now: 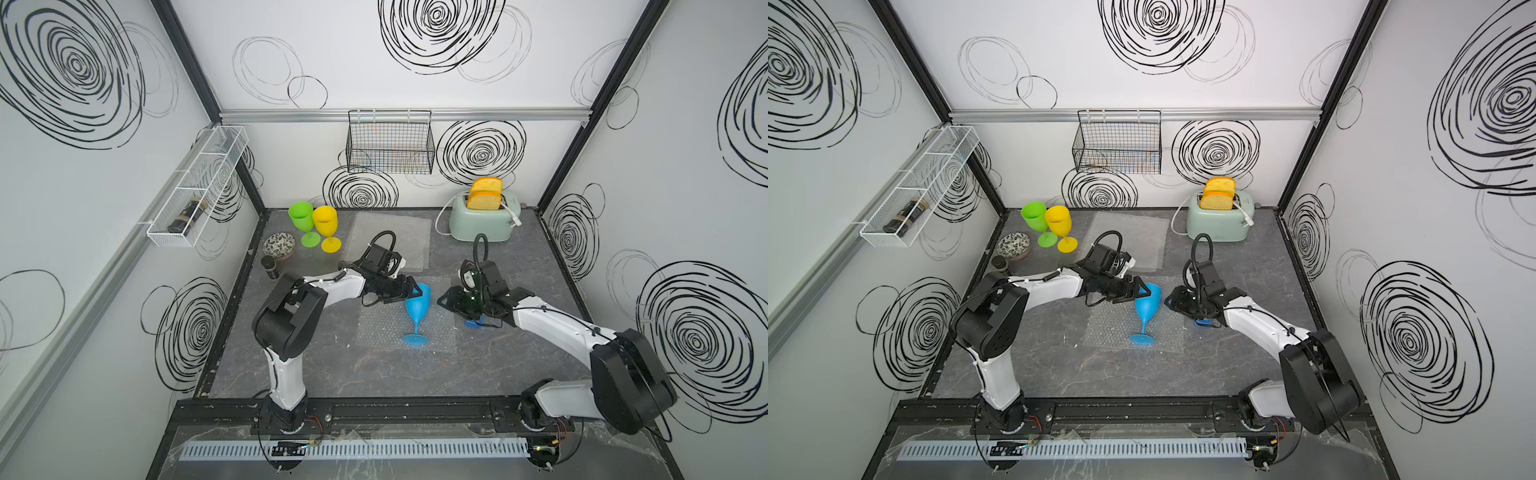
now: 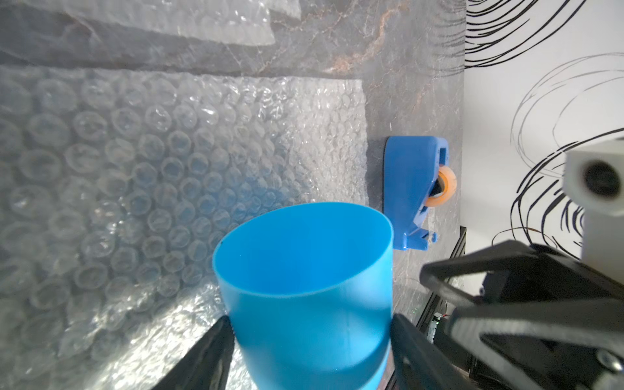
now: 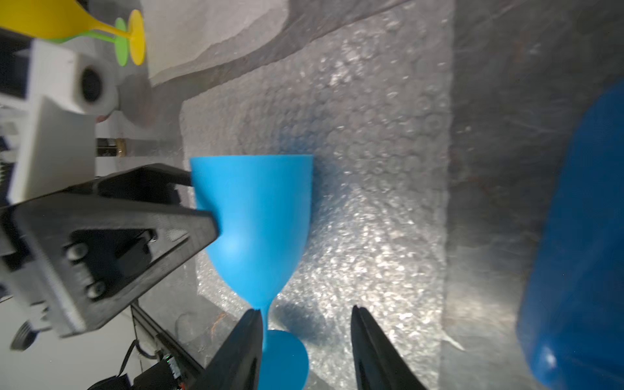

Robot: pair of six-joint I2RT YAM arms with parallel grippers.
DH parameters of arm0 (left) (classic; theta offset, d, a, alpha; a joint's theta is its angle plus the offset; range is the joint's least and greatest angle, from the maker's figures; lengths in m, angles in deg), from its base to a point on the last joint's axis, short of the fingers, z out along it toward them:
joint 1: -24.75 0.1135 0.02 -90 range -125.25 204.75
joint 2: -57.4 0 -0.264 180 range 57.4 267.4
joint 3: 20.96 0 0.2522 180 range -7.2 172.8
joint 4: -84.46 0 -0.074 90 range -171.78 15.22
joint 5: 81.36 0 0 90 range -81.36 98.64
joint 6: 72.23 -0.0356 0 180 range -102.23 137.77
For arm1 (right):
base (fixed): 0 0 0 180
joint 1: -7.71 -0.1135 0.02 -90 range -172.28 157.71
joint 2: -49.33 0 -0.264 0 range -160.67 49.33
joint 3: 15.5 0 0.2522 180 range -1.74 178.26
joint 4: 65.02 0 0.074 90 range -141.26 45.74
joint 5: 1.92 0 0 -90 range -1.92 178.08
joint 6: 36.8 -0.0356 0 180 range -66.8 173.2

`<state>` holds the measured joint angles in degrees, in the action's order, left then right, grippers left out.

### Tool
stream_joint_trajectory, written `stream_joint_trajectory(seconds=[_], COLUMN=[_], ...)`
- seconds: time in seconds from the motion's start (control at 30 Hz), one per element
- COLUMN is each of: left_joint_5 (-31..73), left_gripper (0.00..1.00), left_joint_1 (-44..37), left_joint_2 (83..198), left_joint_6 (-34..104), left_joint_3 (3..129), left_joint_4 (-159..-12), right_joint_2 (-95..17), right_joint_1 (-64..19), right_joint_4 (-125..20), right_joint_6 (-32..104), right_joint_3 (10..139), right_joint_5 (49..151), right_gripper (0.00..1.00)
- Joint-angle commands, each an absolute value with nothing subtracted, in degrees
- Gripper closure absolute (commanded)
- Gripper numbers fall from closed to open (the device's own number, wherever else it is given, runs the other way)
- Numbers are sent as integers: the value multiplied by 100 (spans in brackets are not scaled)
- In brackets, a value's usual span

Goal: Wrap wine glasses in bubble wrap
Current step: Place the wine glass on the bubble wrap, then wrap the wine glass in bubble wrap.

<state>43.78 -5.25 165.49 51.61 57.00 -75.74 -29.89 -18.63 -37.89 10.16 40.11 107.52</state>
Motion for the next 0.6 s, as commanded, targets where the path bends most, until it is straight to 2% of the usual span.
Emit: stream_joint_trajectory(seconds=[0.0, 0.07, 0.13, 0.47, 0.57], left_joint_5=[3905, 3910, 3894, 4011, 3999], left_gripper=[25, 25, 25, 25, 25], left_joint_1=[-568, -574, -566, -572, -570], left_joint_2=[16654, 16648, 16606, 16609, 16590], left_joint_6=[5080, 5091, 5073, 5090, 5073], left_joint_3=[5561, 5542, 5539, 5453, 5470], left_joint_4=[-7231, -7257, -7229, -7374, -7343], right_joint_2=[-3304, -3388, -3458, -3900, -4091], right_joint_1=[-1749, -1725, -1715, -1821, -1860], right_joint_4=[-3184, -3245, -3300, -3741, -3960], right_joint_6=[1369, 1389, 1356, 1259, 1157], right_joint_3=[4106, 4057, 3987, 3825, 3798], right_joint_5=[10542, 10447, 10440, 10518, 10854], right_gripper=[48, 43, 41, 40, 40])
